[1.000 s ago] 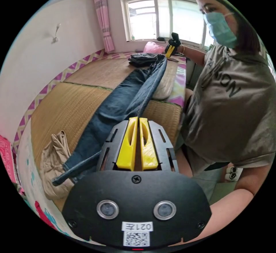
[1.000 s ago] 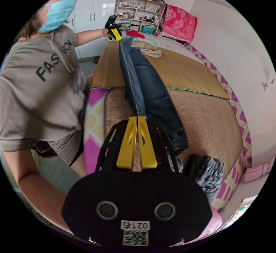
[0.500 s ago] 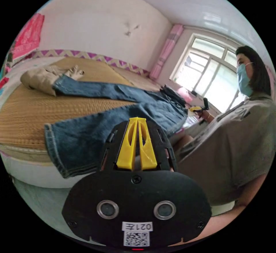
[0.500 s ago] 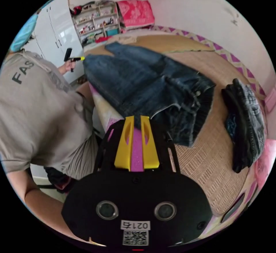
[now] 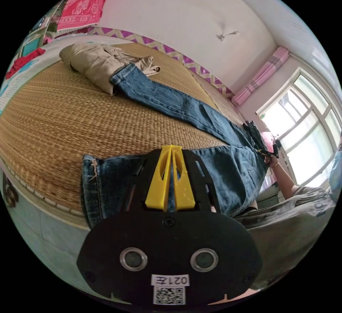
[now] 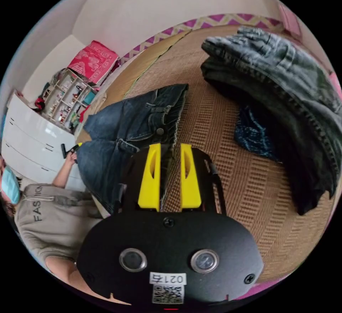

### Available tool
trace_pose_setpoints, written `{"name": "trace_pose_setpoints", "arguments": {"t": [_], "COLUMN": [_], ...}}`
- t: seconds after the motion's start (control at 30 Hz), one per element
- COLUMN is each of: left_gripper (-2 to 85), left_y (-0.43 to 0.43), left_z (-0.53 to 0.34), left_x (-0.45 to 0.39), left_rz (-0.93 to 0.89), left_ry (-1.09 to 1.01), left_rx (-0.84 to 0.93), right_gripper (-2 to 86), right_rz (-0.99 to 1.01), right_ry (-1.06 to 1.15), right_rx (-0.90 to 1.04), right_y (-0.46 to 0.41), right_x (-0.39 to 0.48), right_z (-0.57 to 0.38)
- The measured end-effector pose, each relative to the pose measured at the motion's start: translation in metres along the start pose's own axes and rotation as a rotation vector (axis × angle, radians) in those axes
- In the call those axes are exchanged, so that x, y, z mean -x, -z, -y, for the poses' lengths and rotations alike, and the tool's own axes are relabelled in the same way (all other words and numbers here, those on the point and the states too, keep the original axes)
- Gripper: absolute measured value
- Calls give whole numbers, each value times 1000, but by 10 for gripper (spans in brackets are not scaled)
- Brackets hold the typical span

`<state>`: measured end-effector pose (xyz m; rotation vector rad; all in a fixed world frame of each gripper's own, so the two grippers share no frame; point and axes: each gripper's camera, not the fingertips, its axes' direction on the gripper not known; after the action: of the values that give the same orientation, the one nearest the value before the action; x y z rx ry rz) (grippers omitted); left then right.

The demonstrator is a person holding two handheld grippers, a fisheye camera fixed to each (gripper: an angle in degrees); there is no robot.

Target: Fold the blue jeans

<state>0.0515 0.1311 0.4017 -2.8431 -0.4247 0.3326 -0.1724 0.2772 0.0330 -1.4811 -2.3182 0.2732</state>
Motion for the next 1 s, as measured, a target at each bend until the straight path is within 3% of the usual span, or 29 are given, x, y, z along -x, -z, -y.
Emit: {"name": "trace_pose_setpoints", "arguments": {"t": [0.23,0.37,0.53,0.67,0.8,0.93,1.0], "left_gripper": [-10,-10,-10,-10,-10,-10,-10], "left_y": [-26,-52,-74,-52,-43,-48,-49], "left_z": [51,92,112,103,92,75,69], "left_x": [0,-6,-22,-41,-57,-74,-77], "left_rz": [45,82,116,41,-78,-133,-139], "left_ry": [-4,1,-81,-173,-211,-236,-235], "left_rx": [158,236,257,100,59,114,133], "right_gripper": [9,9,21,50,79,86,86], "right_rz": [287,333,309,85,100,-48,-31], "right_ry": [-246,-299,-327,-159,-48,-56,-79], "right_rx": [-66,-131,-185,-212,-95,26,45], "right_y": [9,29,48,77,53,12,0], "right_x": [-105,-138,-151,-104,-78,-73,-79], "right_z": [-42,-93,-121,-95,-45,-6,-2]}}
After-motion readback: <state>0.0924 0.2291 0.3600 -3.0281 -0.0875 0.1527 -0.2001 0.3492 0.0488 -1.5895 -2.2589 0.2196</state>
